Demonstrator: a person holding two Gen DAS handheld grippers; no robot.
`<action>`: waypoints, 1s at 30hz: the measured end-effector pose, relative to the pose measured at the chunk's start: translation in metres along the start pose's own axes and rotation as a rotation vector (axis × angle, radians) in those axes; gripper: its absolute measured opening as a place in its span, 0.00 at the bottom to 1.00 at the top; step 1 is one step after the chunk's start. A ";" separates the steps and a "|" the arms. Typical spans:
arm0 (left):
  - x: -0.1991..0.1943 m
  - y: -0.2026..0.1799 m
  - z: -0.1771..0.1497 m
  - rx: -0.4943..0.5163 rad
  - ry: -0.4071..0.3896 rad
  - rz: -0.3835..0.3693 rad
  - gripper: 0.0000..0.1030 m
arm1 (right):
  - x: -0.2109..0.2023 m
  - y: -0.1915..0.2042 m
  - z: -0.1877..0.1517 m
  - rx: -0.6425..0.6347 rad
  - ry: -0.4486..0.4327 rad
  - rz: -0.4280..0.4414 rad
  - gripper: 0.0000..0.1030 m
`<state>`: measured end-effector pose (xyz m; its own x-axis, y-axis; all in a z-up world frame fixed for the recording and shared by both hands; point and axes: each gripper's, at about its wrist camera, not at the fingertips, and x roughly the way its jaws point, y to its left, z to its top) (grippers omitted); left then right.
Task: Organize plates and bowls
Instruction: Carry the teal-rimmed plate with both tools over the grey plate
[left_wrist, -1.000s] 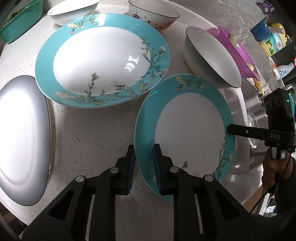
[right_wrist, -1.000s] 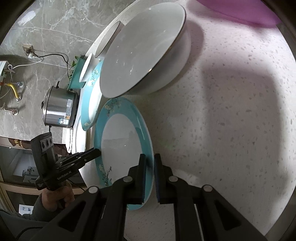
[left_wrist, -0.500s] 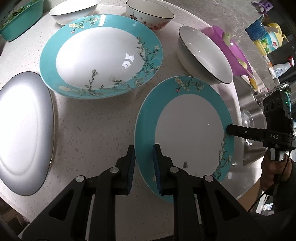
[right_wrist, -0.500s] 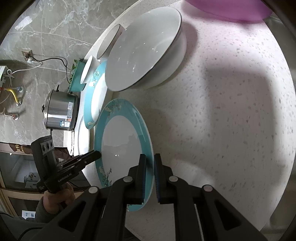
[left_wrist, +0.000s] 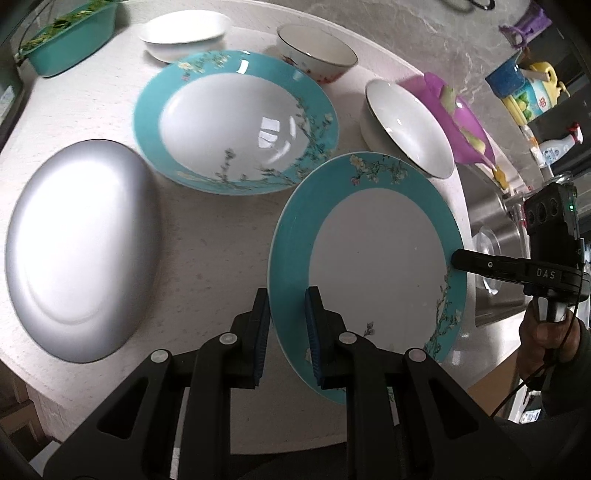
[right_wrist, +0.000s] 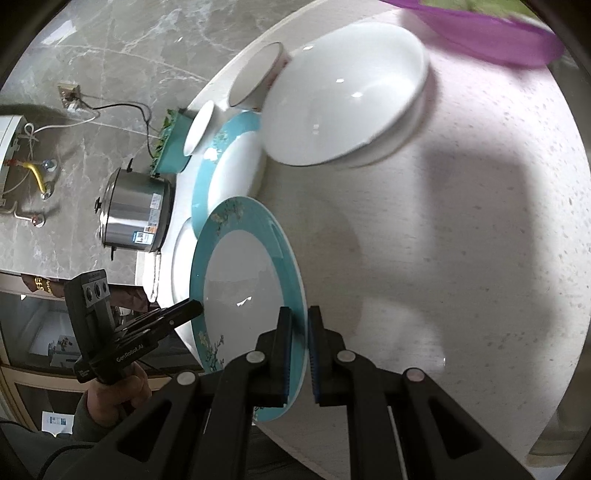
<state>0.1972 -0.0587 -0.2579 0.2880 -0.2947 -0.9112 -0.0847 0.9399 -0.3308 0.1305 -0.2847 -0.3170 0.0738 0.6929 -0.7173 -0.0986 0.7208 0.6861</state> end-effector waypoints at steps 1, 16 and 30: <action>-0.004 0.004 -0.001 -0.003 -0.004 0.002 0.16 | 0.001 0.006 0.001 -0.007 0.001 0.004 0.11; -0.067 0.076 -0.011 -0.086 -0.052 0.047 0.16 | 0.042 0.074 0.019 -0.098 0.057 0.045 0.11; -0.105 0.160 -0.014 -0.142 -0.058 0.079 0.16 | 0.099 0.127 0.033 -0.134 0.108 0.072 0.11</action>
<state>0.1396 0.1203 -0.2182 0.3296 -0.2066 -0.9212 -0.2419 0.9247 -0.2940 0.1578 -0.1236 -0.2967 -0.0448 0.7313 -0.6806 -0.2317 0.6551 0.7192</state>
